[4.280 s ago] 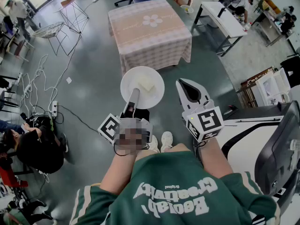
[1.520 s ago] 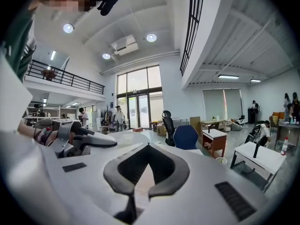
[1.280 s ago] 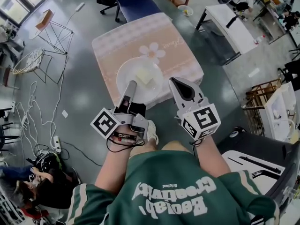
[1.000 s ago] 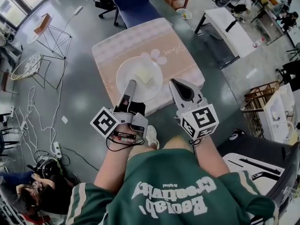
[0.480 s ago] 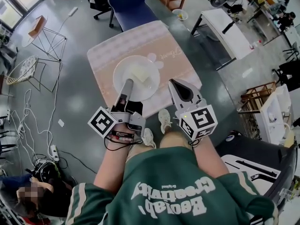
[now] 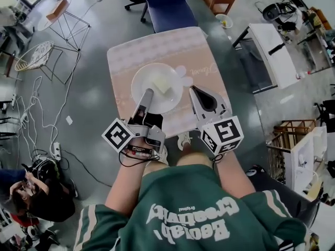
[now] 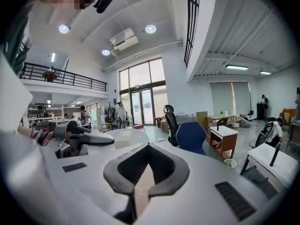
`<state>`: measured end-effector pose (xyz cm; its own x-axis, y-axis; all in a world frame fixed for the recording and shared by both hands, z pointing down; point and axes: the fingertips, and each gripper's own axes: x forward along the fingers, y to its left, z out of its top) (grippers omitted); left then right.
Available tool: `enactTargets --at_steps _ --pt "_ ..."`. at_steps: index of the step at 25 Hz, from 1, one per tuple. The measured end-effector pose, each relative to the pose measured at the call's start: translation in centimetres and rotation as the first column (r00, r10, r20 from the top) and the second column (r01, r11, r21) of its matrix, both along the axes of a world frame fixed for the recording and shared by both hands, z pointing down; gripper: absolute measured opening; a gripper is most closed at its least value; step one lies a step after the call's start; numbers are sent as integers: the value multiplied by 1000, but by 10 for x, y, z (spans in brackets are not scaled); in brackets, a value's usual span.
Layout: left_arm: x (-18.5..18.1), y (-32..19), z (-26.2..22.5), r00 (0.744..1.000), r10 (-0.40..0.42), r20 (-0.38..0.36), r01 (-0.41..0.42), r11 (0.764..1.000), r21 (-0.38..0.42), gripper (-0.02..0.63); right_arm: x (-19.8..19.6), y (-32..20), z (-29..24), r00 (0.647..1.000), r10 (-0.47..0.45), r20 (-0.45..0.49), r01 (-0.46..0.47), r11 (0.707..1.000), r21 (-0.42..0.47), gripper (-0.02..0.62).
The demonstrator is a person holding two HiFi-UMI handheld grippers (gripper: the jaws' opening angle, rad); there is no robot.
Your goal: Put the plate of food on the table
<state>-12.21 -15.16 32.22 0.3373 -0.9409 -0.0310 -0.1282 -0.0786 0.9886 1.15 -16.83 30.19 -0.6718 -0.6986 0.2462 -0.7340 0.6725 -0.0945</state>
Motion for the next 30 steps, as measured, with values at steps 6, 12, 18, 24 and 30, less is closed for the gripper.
enactTargets --at_steps 6,12,18,24,30 --pt "9 -39 15 997 -80 20 80 997 1 17 6 -49 18 996 -92 9 92 995 -30 14" --pt "15 -73 41 989 -146 35 147 989 -21 17 10 -91 42 985 -170 13 170 984 -50 14" --pt "12 -91 68 985 -169 33 171 983 -67 17 5 -110 72 977 -212 19 213 972 -101 14" --pt "5 -109 103 988 -151 41 155 983 -100 17 -10 -119 101 977 -211 37 214 965 -148 14" --pt "-3 -117 149 989 -139 44 145 977 -156 16 -14 -134 131 982 -184 37 188 966 -178 14"
